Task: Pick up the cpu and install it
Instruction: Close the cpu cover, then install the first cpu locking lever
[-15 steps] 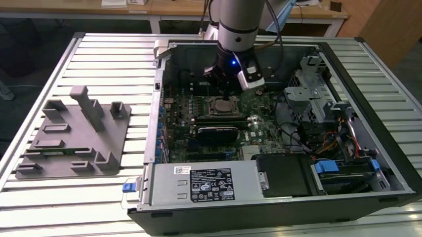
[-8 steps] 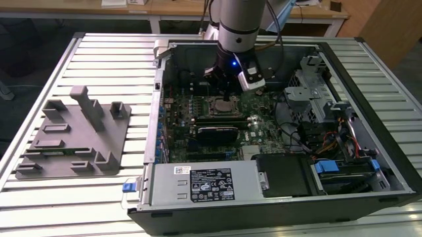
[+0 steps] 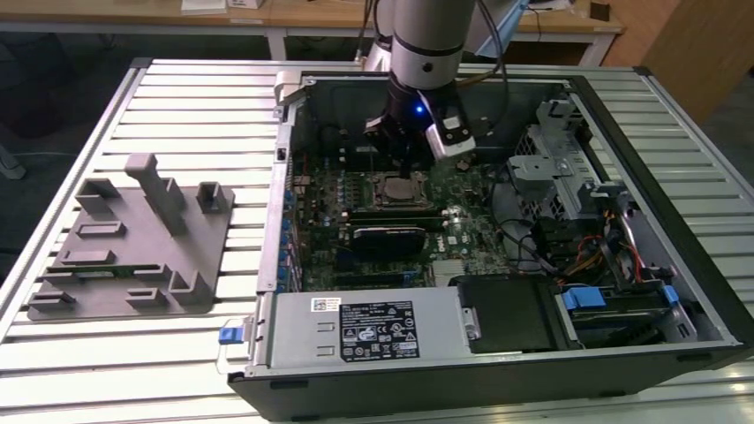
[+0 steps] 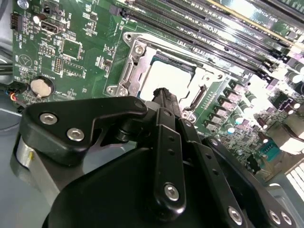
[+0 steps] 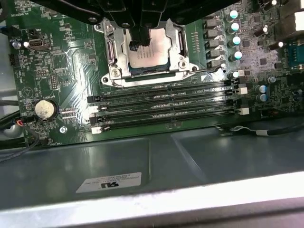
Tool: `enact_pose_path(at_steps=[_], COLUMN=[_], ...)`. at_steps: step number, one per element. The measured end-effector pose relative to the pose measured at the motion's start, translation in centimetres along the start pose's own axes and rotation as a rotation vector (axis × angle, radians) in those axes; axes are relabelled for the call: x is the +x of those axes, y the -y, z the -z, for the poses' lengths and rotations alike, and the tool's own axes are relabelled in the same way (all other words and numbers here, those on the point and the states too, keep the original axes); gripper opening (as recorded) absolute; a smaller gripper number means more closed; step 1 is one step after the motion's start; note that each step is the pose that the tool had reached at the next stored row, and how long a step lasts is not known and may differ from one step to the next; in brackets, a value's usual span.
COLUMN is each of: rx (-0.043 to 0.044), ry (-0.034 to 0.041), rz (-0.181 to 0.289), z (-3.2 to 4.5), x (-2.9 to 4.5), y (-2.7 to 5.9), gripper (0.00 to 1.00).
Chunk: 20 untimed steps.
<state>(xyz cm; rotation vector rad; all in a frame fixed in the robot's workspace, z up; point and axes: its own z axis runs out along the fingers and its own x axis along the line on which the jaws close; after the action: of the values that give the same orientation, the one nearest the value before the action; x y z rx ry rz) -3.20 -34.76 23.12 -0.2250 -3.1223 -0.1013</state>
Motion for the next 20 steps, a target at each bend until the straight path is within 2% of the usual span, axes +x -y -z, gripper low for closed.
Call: enact_pose_path(at_steps=[7,20], rx=[0.0001,0.0], ry=[0.0,0.0], rz=[0.0,0.0], z=[0.98,1.08], x=[0.01,0.02], y=[-0.06,-0.07], gripper=[0.11,0.11])
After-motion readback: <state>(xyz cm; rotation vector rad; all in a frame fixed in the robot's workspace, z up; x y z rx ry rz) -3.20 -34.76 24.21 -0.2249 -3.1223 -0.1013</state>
